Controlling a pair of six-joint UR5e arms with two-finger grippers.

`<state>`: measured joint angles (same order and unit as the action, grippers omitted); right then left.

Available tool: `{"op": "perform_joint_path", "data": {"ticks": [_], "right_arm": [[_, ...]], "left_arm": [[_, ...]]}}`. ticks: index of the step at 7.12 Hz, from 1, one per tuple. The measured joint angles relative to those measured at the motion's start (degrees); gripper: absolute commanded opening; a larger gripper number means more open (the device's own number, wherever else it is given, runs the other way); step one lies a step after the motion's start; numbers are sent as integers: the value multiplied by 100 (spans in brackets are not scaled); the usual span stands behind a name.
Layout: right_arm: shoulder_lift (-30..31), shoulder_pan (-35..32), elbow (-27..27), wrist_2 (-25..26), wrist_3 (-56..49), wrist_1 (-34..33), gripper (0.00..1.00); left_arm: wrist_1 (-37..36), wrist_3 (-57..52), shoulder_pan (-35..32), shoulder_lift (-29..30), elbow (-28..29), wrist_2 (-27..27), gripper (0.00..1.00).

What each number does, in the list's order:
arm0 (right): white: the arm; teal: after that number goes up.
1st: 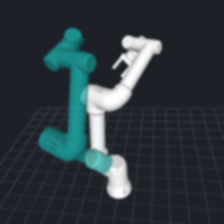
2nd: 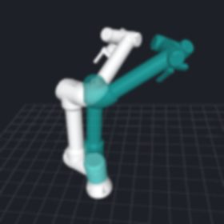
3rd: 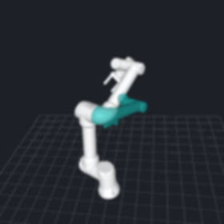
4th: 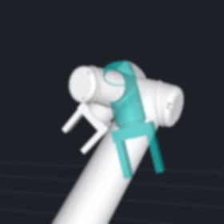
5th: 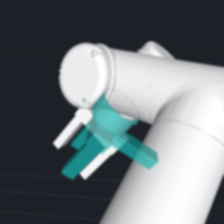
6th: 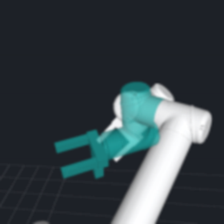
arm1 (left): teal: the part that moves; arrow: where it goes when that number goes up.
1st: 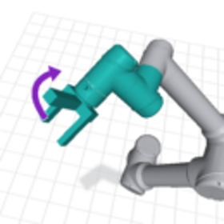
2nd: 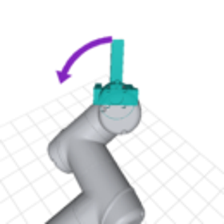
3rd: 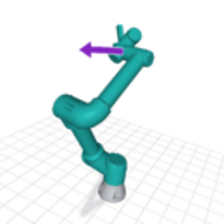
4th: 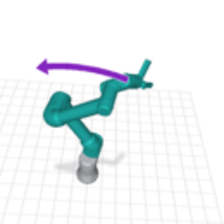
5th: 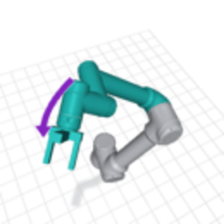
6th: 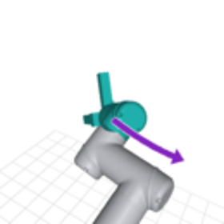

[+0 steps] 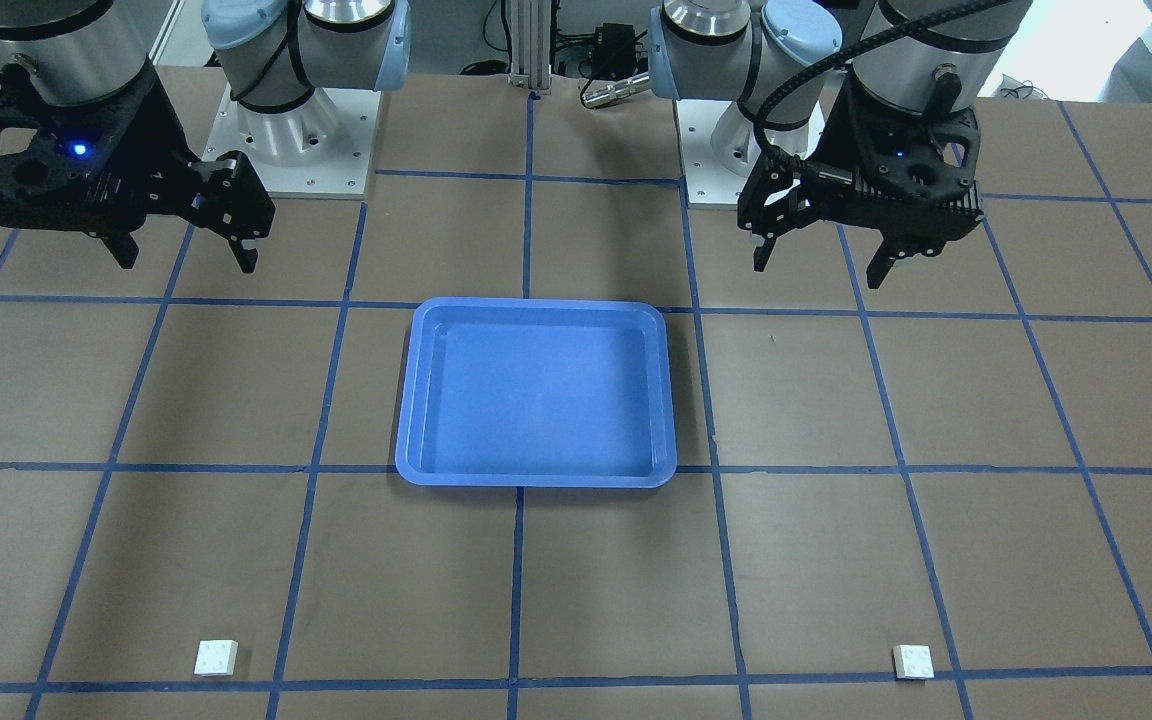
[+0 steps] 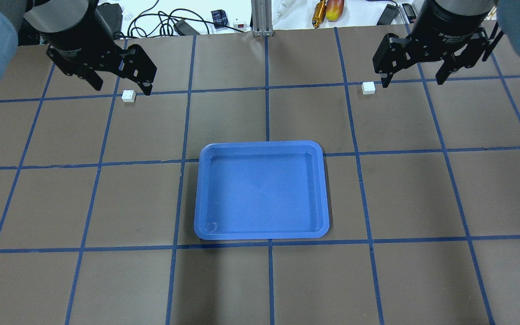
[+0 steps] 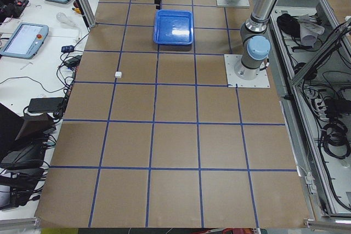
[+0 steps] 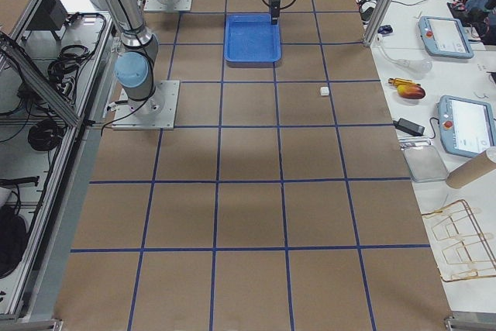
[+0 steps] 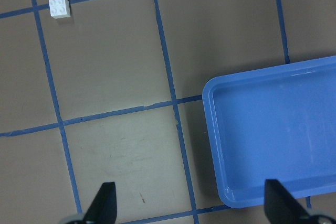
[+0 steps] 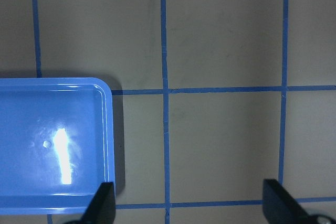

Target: Assemble white blocks and place on blue tray

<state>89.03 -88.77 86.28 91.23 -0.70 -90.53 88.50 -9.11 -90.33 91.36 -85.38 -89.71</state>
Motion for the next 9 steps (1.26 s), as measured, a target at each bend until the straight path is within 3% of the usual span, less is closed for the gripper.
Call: {"op": "perform_joint_path", "data": {"ticks": [6,9], "right_arm": [[-5,0,-5,-55,-7,-5,100],[-11,0,-6,-86,-7,-8,100]], "left_arm": [[247,744,50,-11,15,67,100],[155,709,253,541,458,35,100]]}}
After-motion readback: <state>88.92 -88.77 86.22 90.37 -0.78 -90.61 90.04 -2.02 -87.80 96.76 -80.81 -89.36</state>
